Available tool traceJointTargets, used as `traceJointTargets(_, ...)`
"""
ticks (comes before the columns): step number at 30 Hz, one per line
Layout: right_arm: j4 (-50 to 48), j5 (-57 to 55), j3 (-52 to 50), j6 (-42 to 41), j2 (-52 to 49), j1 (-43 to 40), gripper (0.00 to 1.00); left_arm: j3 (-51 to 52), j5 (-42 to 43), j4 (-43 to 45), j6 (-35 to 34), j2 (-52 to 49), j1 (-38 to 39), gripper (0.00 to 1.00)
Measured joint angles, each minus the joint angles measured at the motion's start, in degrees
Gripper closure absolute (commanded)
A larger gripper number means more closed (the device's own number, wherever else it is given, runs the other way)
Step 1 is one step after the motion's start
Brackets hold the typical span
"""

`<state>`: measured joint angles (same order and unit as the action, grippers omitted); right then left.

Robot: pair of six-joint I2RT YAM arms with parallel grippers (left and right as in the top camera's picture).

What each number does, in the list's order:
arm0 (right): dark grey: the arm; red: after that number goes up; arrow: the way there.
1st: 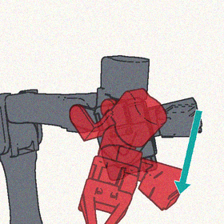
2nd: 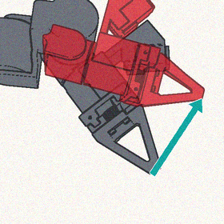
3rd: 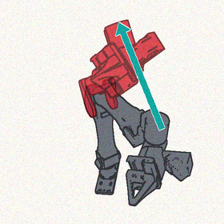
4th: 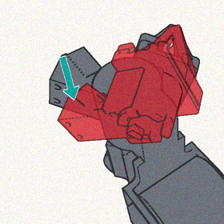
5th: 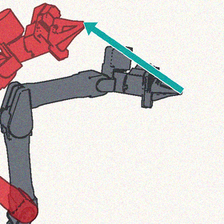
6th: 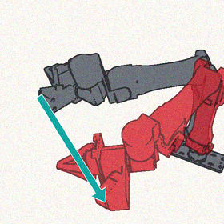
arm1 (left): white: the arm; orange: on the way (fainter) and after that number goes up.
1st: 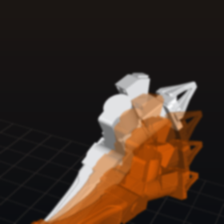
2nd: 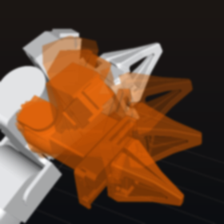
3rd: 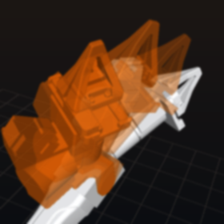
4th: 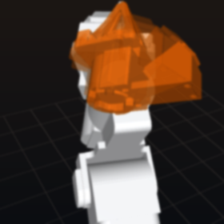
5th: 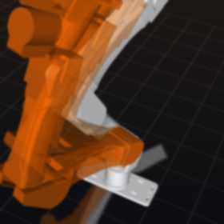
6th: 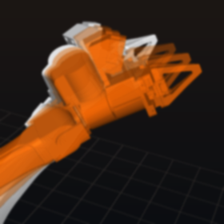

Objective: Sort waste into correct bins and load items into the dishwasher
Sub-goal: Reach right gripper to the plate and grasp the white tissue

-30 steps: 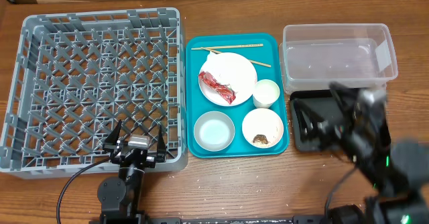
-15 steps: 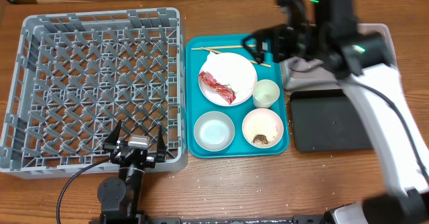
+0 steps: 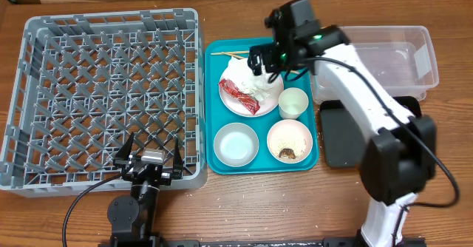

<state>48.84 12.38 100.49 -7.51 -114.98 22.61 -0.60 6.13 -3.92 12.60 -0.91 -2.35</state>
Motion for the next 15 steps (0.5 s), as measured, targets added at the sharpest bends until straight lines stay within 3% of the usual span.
traceJointTargets(7,-3.13,-13.07,0.0,-11.8,-5.42,6.75,0.0,0.0,0.0,0.0,0.0,0.0,-0.02,0.0)
traceJointTargets(15,-5.11,-20.48,0.02,-17.64,-7.85,10.99,0.0,0.0,0.02,0.0,0.02,0.0,0.0,0.0)
